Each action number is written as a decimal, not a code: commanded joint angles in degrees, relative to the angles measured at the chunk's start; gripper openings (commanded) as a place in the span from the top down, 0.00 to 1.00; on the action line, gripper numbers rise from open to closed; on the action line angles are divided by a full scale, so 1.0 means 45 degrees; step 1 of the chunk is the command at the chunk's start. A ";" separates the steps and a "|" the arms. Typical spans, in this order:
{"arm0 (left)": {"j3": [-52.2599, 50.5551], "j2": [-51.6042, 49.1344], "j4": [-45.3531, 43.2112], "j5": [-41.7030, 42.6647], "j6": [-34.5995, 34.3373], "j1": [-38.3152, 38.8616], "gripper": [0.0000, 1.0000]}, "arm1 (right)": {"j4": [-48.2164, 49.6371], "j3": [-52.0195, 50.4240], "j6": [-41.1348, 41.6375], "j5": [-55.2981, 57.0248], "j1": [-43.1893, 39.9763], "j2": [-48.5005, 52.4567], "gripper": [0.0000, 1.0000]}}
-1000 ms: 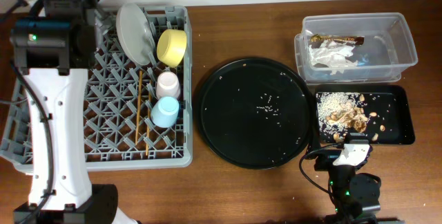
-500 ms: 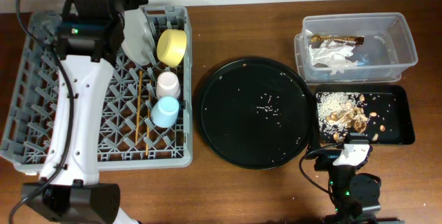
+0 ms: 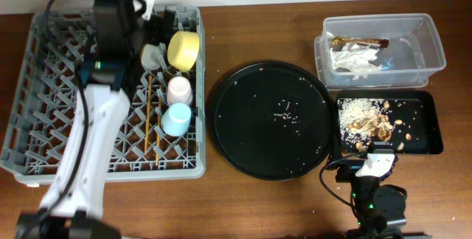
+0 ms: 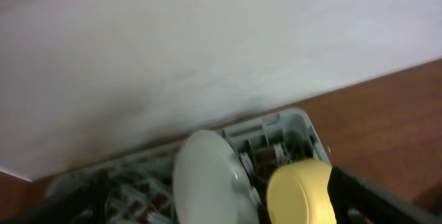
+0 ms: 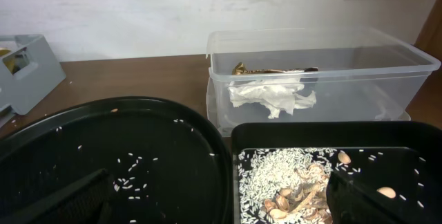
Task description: Sort waste into correct bins and load items into the dishwasher rack
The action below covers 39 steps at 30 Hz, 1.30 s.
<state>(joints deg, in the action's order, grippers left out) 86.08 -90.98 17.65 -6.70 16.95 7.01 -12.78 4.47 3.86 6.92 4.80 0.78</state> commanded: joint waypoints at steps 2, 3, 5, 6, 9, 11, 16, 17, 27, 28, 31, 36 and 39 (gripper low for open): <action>-0.3517 0.2487 -0.1501 0.0253 0.1758 -0.0155 0.01 | 0.0049 -0.0146 -0.0087 -0.0112 -0.0073 -0.0126 0.02; -0.4478 0.3045 -0.1909 0.0248 0.1787 -0.0262 0.01 | 0.0049 -0.0146 -0.0087 -0.0112 -0.0073 -0.0126 0.02; -0.6819 0.4420 -0.3138 0.0253 0.1787 -0.0525 0.01 | 0.0049 -0.0146 -0.0087 -0.0112 -0.0073 -0.0126 0.02; -0.7558 0.4862 -0.3594 0.0248 0.1787 -0.0578 0.01 | 0.0049 -0.0146 -0.0087 -0.0112 -0.0073 -0.0126 0.02; -1.0049 0.6615 -0.4624 0.0248 0.1787 -0.0855 0.01 | 0.0049 -0.0146 -0.0087 -0.0112 -0.0073 -0.0126 0.02; -1.1448 0.7839 -0.4954 0.0248 0.1787 -0.1098 0.01 | 0.0049 -0.0146 -0.0087 -0.0112 -0.0073 -0.0126 0.02; -1.4766 1.1749 -0.5532 0.0204 0.1787 -0.1467 0.01 | 0.0049 -0.0146 -0.0092 -0.0112 -0.0073 -0.0126 0.02; -1.5475 1.2701 -0.5673 0.0209 0.1783 -0.1467 0.01 | 0.0049 -0.0146 -0.0087 -0.0112 -0.0073 -0.0126 0.02; -1.8850 1.7996 -0.5542 0.0199 0.1778 -0.1549 0.01 | 0.0049 -0.0146 -0.0087 -0.0112 -0.0073 -0.0126 0.02; -1.8860 1.8117 -0.5173 0.0209 0.1778 -0.1549 0.01 | 0.0049 -0.0146 -0.0092 -0.0112 -0.0073 -0.0126 0.01; -1.8909 1.8399 -0.4299 0.0214 0.1783 -0.1549 0.01 | 0.0049 -0.0146 -0.0087 -0.0112 -0.0073 -0.0126 0.02; -1.8938 1.9778 -0.2793 0.0296 0.1787 -0.1564 0.01 | 0.0049 -0.0146 -0.0092 -0.0112 -0.0073 -0.0126 0.01; -1.8938 2.0167 -0.2793 0.0306 0.1778 -0.1700 0.01 | 0.0049 -0.0146 -0.0087 -0.0112 -0.0073 -0.0126 0.02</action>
<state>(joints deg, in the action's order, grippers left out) 1.23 -2.20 5.08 -5.93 24.47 0.14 -12.58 4.36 3.86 6.50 4.80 0.58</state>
